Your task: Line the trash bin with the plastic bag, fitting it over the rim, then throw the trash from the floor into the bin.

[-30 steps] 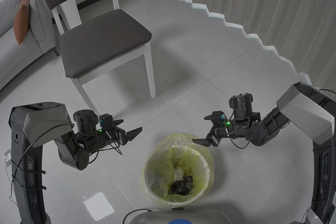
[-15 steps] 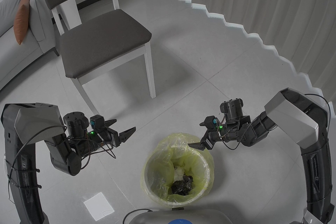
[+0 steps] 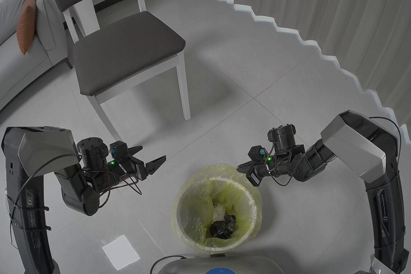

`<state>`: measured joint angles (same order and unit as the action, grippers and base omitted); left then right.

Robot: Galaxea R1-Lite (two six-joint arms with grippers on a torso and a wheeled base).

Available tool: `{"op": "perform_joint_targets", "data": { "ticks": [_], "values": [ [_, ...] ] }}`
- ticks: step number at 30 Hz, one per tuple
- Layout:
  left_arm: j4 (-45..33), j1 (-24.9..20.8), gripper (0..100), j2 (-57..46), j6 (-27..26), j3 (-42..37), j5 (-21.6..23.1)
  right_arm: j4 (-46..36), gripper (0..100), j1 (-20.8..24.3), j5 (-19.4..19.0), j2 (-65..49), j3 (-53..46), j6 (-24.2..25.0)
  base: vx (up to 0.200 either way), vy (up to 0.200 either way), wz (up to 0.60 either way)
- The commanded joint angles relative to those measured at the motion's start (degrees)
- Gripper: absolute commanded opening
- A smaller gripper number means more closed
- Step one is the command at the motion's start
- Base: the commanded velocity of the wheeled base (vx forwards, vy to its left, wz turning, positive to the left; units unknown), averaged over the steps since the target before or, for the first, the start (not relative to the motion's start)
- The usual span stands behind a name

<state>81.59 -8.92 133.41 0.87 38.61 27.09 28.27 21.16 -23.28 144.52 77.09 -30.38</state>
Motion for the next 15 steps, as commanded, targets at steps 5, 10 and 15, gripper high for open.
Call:
{"op": "perform_joint_targets", "data": {
  "ticks": [5, 10, 15],
  "values": [
    [0.1, 0.0, 100, 0.6, -0.1, -0.1, 0.0, -0.6, 0, -0.5, 0.0, 0.8, 1.0, 0.1, 0.000, 0.000, 0.00],
    [0.8, -0.1, 100, 0.6, -0.1, -0.3, 0.0, -6.5, 0, -1.5, 0.1, 4.0, 6.8, 1.0, 0.000, 0.000, 0.00],
    [0.8, -0.2, 100, 0.4, -0.1, -0.4, 0.0, -10.5, 0, -1.7, 0.0, 7.0, 12.7, 1.3, 0.000, 0.000, 0.00]
  ]
}}
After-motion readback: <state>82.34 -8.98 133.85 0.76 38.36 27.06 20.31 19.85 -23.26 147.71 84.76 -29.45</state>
